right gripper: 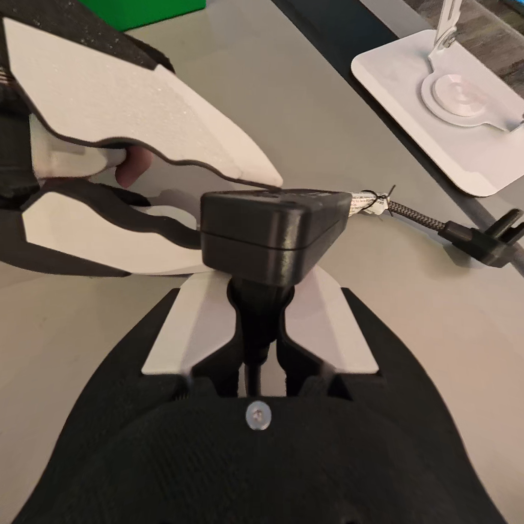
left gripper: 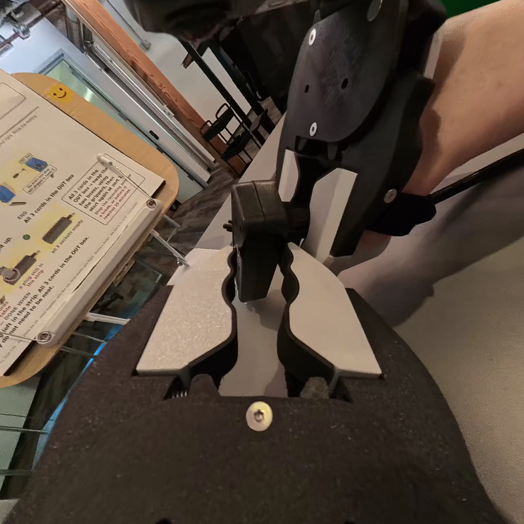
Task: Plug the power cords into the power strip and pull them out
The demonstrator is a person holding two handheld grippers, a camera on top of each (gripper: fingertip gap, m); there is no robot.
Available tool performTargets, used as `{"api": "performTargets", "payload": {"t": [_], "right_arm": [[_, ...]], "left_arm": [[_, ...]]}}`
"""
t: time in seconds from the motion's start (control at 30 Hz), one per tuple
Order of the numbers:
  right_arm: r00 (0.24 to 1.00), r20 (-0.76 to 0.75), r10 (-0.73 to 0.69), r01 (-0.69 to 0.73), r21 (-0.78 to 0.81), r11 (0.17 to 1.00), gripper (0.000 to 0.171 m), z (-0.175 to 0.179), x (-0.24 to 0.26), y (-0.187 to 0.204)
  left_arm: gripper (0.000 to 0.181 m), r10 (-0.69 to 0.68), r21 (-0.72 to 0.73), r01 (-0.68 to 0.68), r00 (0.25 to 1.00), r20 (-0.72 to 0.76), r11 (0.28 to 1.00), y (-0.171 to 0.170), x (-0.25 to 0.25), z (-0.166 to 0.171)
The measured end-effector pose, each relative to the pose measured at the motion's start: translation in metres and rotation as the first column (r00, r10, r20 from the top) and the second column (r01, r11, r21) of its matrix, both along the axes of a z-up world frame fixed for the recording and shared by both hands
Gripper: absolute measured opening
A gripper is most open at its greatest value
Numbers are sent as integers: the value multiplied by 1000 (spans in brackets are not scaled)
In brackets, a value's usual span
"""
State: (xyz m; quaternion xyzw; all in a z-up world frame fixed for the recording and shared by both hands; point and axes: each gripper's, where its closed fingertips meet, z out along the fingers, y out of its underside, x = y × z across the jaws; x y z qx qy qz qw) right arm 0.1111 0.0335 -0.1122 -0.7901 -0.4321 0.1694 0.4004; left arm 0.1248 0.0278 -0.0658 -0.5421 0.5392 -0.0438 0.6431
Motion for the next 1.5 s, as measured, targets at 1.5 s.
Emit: {"api": "performTargets", "payload": {"t": [1.5], "right_arm": [[978,-175,114,-175,-386,906,27,22,-8,-41]], "left_arm": [[32,-66,-196,64,998,-5,979,-10,1,22]]}}
